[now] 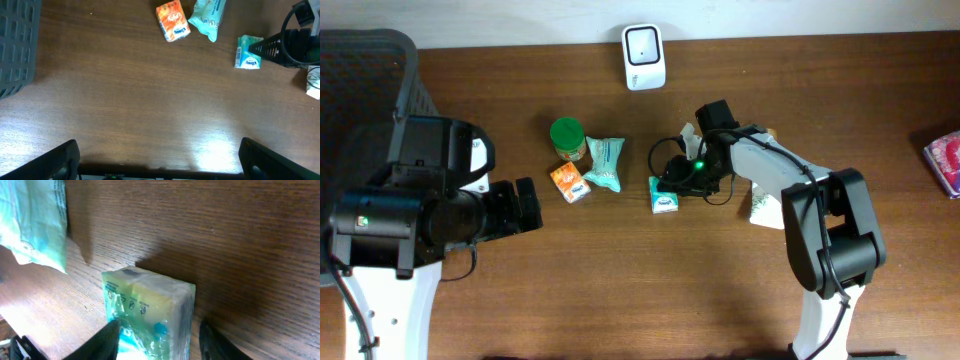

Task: Scan the item barcode
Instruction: 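Lift the green pack and bring it to the scanner, then hold the green pack in front of the scanner with the right gripper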

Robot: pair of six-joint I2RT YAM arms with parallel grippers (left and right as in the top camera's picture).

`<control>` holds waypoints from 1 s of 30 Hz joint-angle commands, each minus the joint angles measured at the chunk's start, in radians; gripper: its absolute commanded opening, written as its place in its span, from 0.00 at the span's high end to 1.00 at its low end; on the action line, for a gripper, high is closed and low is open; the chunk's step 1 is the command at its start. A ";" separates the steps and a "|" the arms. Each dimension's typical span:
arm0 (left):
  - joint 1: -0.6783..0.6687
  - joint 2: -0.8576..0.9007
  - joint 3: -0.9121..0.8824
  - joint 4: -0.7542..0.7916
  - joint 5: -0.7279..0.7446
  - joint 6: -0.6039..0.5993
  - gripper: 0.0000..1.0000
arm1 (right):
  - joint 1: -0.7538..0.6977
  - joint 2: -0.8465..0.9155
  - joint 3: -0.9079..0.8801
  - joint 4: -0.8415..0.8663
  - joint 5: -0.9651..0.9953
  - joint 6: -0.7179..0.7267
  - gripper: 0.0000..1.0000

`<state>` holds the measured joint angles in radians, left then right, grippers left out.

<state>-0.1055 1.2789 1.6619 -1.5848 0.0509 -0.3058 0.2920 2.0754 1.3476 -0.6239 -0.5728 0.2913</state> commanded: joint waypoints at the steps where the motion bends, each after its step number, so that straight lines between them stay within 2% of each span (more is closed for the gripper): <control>1: 0.002 -0.010 0.003 0.002 -0.007 0.008 0.01 | 0.021 0.009 -0.025 -0.007 0.036 0.006 0.58; 2: 0.002 -0.010 0.003 0.001 -0.007 0.008 0.01 | 0.024 0.009 -0.026 -0.008 0.037 0.006 0.58; 3: 0.002 -0.010 0.003 0.001 -0.007 0.008 0.01 | 0.031 0.009 -0.031 -0.008 0.054 0.006 0.66; 6: 0.002 -0.010 0.003 0.001 -0.007 0.008 0.01 | 0.027 0.008 -0.033 -0.008 0.055 0.006 0.96; 8: 0.002 -0.010 0.003 0.001 -0.007 0.008 0.01 | 0.018 0.003 -0.024 -0.008 -0.095 0.002 0.96; 11: 0.002 -0.010 0.003 0.001 -0.007 0.008 0.01 | -0.058 -0.018 0.066 -0.007 -0.438 -0.101 0.96; 15: 0.002 -0.010 0.003 0.001 -0.007 0.008 0.01 | -0.174 -0.018 0.195 -0.001 -0.742 -0.100 0.96; 18: 0.002 -0.010 0.003 0.001 -0.007 0.008 0.01 | -0.230 -0.018 0.212 0.050 -0.911 -0.101 0.96; 22: 0.002 -0.010 0.003 0.001 -0.007 0.008 0.01 | -0.238 -0.018 0.212 0.091 -0.980 -0.105 0.96; 26: 0.002 -0.010 0.003 0.001 -0.007 0.008 0.01 | -0.209 -0.018 0.212 0.091 -0.980 -0.268 0.96; 30: 0.002 -0.010 0.003 0.001 -0.007 0.008 0.01 | -0.201 -0.018 0.212 0.135 -0.980 -0.291 0.96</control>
<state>-0.1055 1.2789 1.6619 -1.5848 0.0505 -0.3058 0.0830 2.0750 1.5414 -0.5079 -1.5177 0.0475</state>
